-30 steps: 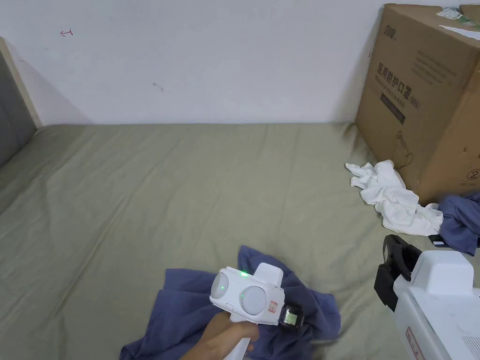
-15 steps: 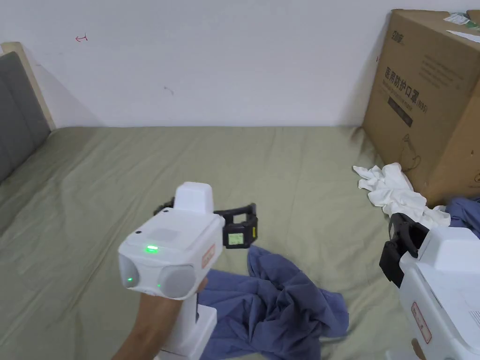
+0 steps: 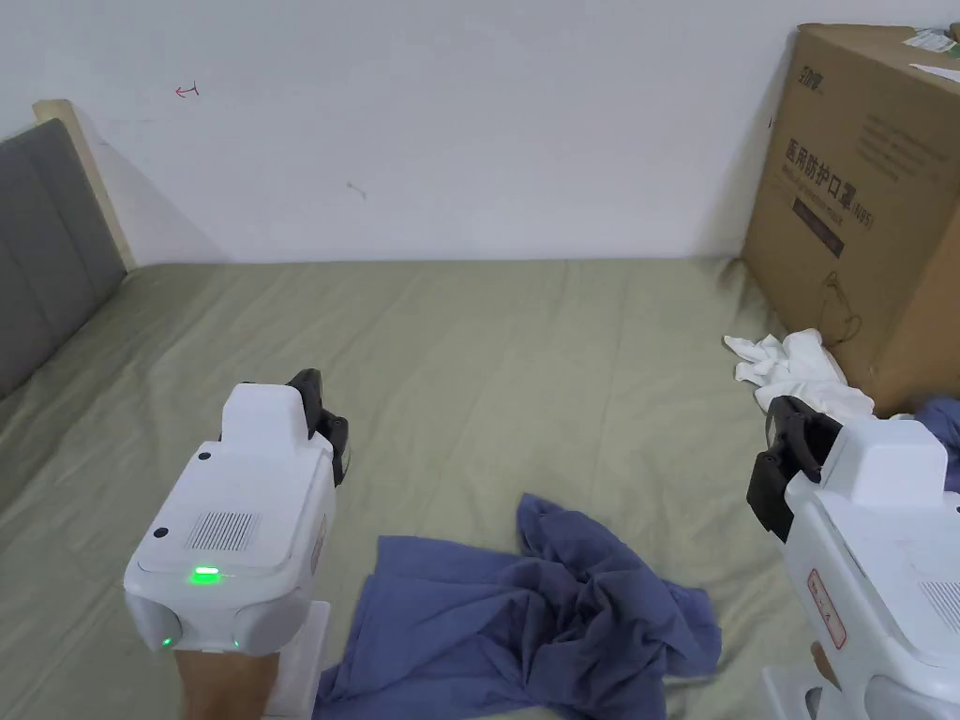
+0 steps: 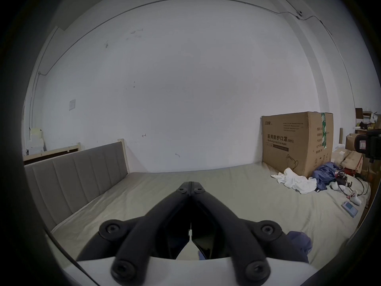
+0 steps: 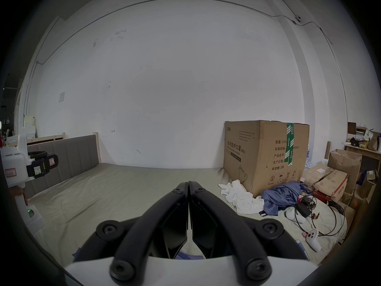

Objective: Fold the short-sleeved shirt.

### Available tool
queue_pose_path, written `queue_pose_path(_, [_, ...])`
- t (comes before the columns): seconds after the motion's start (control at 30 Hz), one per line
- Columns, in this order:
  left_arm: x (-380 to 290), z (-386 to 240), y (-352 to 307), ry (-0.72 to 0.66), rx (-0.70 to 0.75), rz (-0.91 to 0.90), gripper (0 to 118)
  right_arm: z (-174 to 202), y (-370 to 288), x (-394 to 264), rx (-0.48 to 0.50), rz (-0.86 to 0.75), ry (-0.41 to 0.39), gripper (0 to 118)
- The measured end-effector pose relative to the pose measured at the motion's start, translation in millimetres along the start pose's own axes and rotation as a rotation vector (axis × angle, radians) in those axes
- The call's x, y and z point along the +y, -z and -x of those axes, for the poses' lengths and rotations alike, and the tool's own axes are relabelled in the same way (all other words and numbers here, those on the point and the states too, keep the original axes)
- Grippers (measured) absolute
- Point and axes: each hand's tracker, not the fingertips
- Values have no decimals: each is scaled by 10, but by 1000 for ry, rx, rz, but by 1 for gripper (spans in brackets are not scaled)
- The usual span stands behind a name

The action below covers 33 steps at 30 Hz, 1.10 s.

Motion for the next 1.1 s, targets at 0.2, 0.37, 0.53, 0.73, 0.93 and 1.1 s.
queue_pose_path(0.2, [-19, 42, 46, -27, -12, 31, 0, 57, -5, 19, 10, 3, -2, 0])
queue_pose_path(0.37, [-115, 57, 200, -51, -65, 214, 0, 75, 11, 3, 13, 13, -5, 0])
queue_pose_path(0.53, [-528, 25, 397, -63, -116, 490, 0, 58, 47, -54, 12, 31, -2, 0])
queue_pose_path(0.73, [-1252, -19, 412, -121, -156, 736, 0, 47, 80, -140, 9, 58, -1, 0])
queue_pose_path(0.93, [-1777, 10, 299, -163, -115, 860, 2, 34, 126, -236, 6, 88, 8, 0])
queue_pose_path(1.1, [-1989, 52, 299, -143, -67, 952, 91, 4, 150, -310, 5, 108, 6, 0])
